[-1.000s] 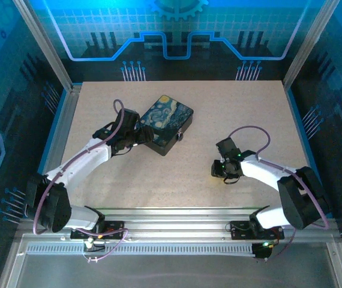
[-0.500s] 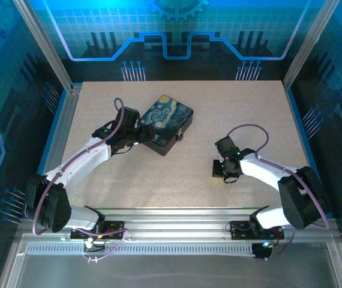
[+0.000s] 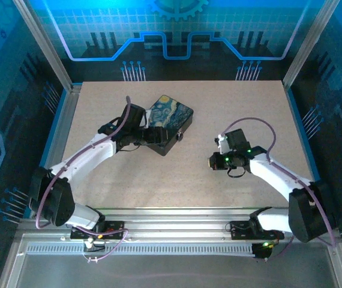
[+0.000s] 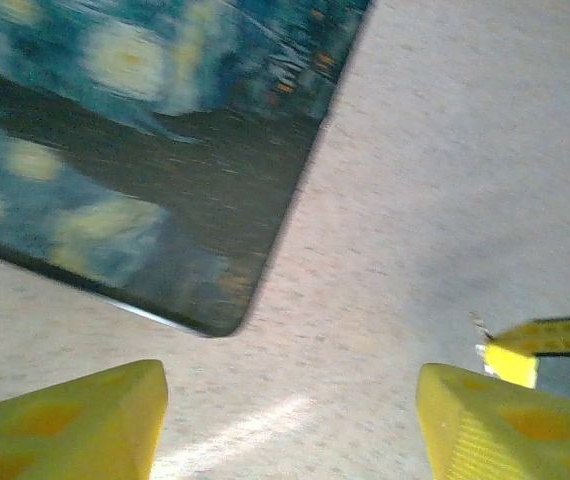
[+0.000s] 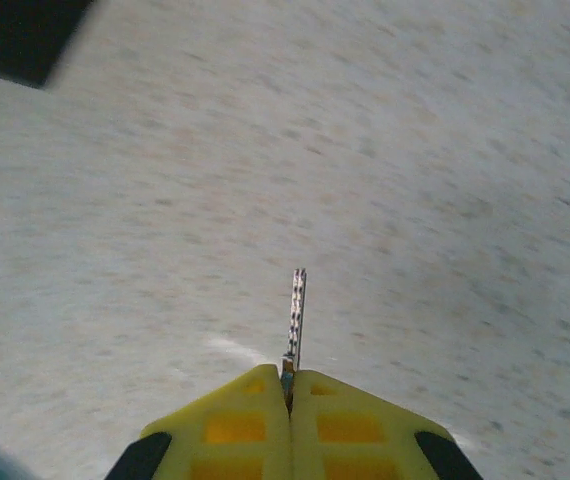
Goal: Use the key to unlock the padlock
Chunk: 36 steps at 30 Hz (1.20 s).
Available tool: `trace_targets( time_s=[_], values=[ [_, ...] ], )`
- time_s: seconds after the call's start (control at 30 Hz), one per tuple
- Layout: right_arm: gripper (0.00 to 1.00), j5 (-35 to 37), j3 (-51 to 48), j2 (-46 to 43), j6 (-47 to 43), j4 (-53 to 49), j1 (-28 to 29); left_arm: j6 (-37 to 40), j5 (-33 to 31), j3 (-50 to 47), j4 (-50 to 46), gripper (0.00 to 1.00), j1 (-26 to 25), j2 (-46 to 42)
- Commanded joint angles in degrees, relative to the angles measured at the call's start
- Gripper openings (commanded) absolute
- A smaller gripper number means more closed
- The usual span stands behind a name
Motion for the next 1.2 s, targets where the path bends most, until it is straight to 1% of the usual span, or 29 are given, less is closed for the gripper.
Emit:
trace_targets(
  time_s=[0.0, 0.07, 0.13, 0.27, 0.4, 0.5, 0.63, 1.03, 1.17],
  values=[
    [0.00, -18.7, 2.3, -2.4, -5.2, 3.6, -1.5, 0.8, 15.2, 0.3, 6.1, 0.58, -1.0, 1.3],
    [0.00, -22.8, 3.8, -2.8, -7.1, 3.2, -1.6, 0.4, 19.1, -1.2, 10.2, 0.52, -1.6, 1.5],
    [0.00, -25.8, 4.8, -3.0, -8.3, 3.0, -1.8, -0.1, 22.4, -2.5, 13.9, 0.49, -2.4, 1.6],
    [0.00, -27.5, 6.3, -2.5, -8.2, 3.6, -2.0, -0.5, 26.4, -3.6, 18.5, 0.42, -4.0, 2.5],
    [0.00, -30.5, 6.7, -1.6, -6.6, 6.1, -1.8, -0.5, 27.4, -3.3, 19.9, 0.36, -4.9, 4.1],
    [0.00, -30.9, 6.6, -1.5, -5.5, 7.9, -1.7, -0.4, 28.0, -2.7, 20.1, 0.32, -5.4, 5.3],
    [0.00, -32.3, 6.9, -1.0, -5.3, 8.8, -1.3, -0.3, 28.3, -2.0, 20.2, 0.31, -5.9, 6.4],
    [0.00, -32.1, 7.5, 0.8, -5.2, 9.9, 0.3, -0.9, 29.3, -1.9, 21.8, 0.30, -7.5, 7.7],
    [0.00, -32.0, 7.6, 1.0, -5.0, 10.0, 0.6, -1.2, 29.9, -2.0, 22.6, 0.24, -7.6, 7.9]
  ],
)
